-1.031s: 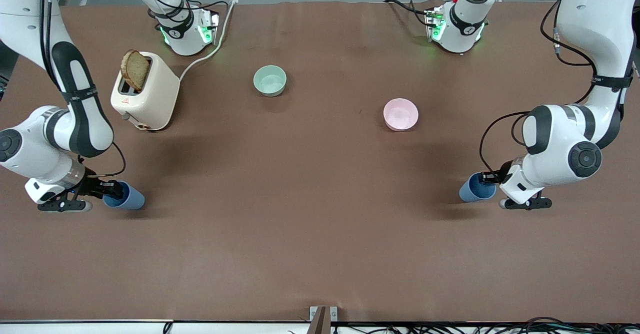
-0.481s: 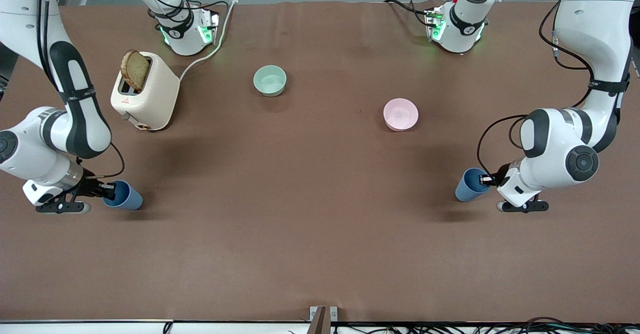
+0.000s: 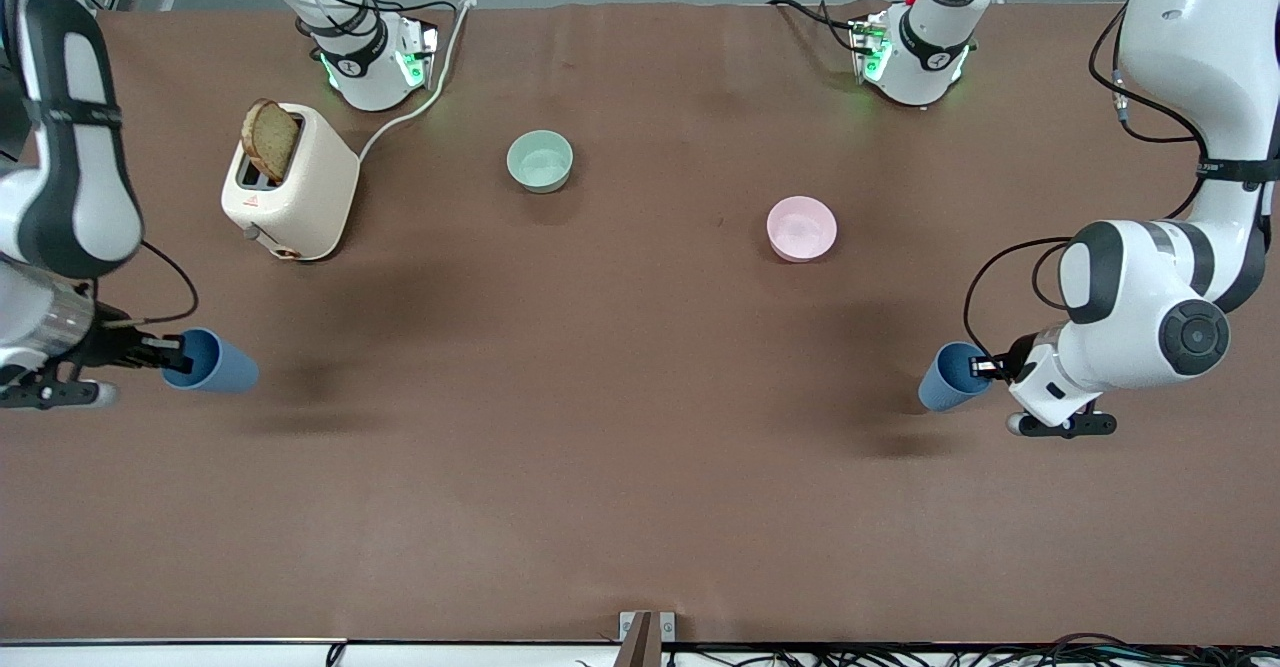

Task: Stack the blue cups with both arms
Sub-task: 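Lift the cups and carry both toward the table's middle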

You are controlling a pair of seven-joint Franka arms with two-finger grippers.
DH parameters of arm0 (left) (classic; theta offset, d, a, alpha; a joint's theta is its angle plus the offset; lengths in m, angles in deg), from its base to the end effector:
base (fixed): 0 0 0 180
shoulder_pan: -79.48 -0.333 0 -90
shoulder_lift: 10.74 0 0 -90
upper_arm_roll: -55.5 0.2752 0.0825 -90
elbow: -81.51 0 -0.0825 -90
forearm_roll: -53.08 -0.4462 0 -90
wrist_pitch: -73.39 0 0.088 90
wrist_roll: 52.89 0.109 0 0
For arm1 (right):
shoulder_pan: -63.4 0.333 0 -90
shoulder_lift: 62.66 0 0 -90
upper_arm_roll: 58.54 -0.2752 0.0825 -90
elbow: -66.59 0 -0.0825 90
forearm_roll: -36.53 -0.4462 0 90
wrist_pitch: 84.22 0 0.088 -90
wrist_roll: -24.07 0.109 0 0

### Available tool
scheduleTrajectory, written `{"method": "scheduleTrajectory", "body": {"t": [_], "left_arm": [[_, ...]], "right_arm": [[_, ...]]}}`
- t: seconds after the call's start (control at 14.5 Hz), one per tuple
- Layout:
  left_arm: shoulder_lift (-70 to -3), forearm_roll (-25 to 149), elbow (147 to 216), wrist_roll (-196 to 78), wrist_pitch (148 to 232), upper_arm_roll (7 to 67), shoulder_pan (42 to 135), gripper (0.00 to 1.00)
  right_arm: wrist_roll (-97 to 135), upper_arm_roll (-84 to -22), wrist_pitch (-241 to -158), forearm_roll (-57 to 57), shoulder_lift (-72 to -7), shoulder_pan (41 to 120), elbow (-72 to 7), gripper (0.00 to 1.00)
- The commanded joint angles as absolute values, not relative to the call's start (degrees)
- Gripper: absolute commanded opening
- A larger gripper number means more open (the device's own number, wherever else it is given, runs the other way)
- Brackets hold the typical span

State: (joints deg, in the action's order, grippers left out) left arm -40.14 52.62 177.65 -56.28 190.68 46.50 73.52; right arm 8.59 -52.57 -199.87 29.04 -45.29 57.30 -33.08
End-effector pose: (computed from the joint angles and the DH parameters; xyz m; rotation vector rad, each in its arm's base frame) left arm 0.6894 -0.0308 0.2235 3.0704 0.0254 -0.2177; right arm 0.6686 -0.1317 0.3318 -3.0527 -0.0091 0.0013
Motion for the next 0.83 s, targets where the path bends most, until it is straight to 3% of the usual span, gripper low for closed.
{"method": "scheduleTrajectory", "body": {"t": [0.0, 0.21, 0.48, 0.76], "left_arm": [[-40.45, 53.17, 172.58, -56.58, 184.77, 46.27, 73.68, 0.00], [-38.25, 53.17, 170.54, -61.29, 177.56, 42.07, 73.59, 0.00], [-40.52, 52.81, 170.54, -81.49, 178.33, 31.26, 76.21, 0.00], [-45.34, 52.99, 167.13, -96.70, 183.68, 30.54, 87.62, 0.00]], "right_arm": [[14.90, -52.92, -190.95, 28.80, -49.28, 57.69, -29.66, 0.00], [15.55, -53.00, -184.07, 29.41, -55.07, 58.31, -27.54, 0.00], [15.72, -53.00, -174.52, 30.11, -58.88, 58.48, -23.34, 0.00], [16.42, -53.18, -174.74, 30.99, -58.79, 58.83, -23.06, 0.00]]}}
